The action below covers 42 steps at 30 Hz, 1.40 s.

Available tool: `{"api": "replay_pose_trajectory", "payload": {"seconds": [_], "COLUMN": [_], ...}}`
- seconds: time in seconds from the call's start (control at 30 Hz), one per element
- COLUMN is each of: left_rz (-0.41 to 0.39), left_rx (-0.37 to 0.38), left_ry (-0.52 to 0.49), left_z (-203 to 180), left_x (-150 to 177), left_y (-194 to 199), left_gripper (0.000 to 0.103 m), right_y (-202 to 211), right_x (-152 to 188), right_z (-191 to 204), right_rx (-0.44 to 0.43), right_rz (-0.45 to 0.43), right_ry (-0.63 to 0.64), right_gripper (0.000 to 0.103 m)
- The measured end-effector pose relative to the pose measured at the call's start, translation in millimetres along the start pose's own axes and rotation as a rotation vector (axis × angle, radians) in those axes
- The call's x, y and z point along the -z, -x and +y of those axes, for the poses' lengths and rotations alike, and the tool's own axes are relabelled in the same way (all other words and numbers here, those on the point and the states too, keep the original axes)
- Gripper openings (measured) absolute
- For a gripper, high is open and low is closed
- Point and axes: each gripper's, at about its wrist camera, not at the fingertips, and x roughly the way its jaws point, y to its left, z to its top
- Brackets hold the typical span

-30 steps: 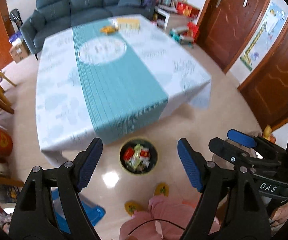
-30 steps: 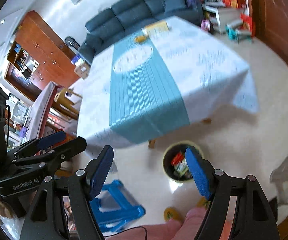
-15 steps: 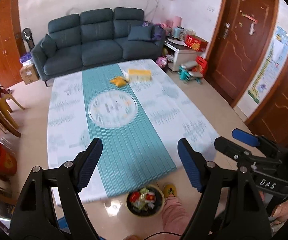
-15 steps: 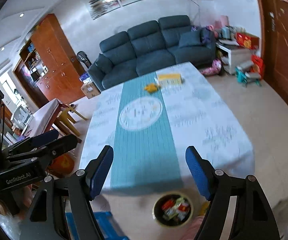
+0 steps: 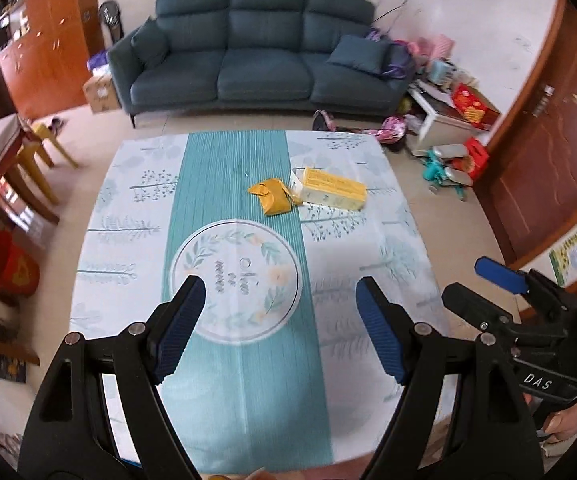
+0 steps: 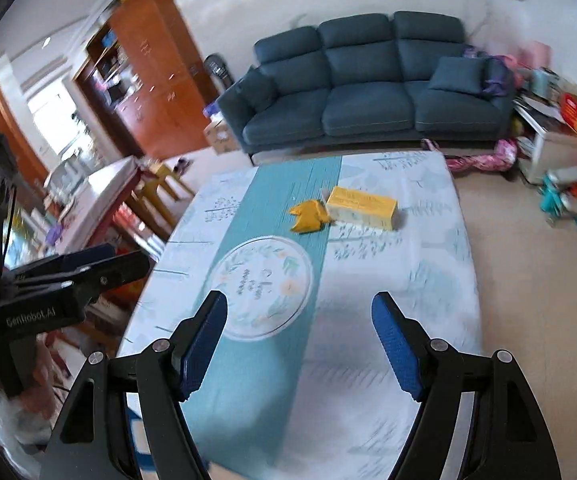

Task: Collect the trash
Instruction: 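Move both tools back over the table toward the yellow bag and box, then grasp the yellow bag with the left tool while the right tool grasps the yellow box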

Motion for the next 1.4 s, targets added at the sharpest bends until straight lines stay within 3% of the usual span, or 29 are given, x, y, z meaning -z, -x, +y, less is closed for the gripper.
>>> {"api": "replay_pose_trajectory", "payload": {"seconds": [0.33, 0.63, 0.9, 0.97, 1.07, 1.17, 1.27, 1.4], "left_rz": [0.141, 0.271, 0.306, 0.311, 0.31, 0.3, 0.284, 0.299], "left_rx": [-0.066, -0.067, -0.064, -0.059, -0.056, -0.062, -0.114, -0.101], "left_ry": [0.077, 0.153, 0.214, 0.226, 0.237, 0.249, 0.271, 0.315], "left_z": [-18, -3, 11, 14, 15, 20, 22, 24], "left_x": [-72, -84, -87, -89, -93, -98, -104, -111], "left_y": [-141, -248, -289, -298, -308, -306, -314, -330], "left_gripper": [0.075, 0.075, 0.075, 0.075, 0.075, 0.075, 0.075, 0.075], "right_y": [-131, -255, -334, -346, -360, -359, -359, -357], "right_x": [-86, -101, -94, -93, -94, -95, -100, -106], "right_z": [-84, -105, -97, -96, -103, -106, -114, -128], "right_rx": [0.008, 0.036, 0.054, 0.052, 0.01, 0.005, 0.014, 0.01], "right_rz": [0.092, 0.199, 0.259, 0.281, 0.324, 0.31, 0.304, 0.298], "right_ry": [0.214, 0.358, 0.486, 0.484, 0.447, 0.414, 0.34, 0.235], "right_gripper": [0.079, 0.079, 0.079, 0.077, 0.061, 0.06, 0.058, 0.055]}}
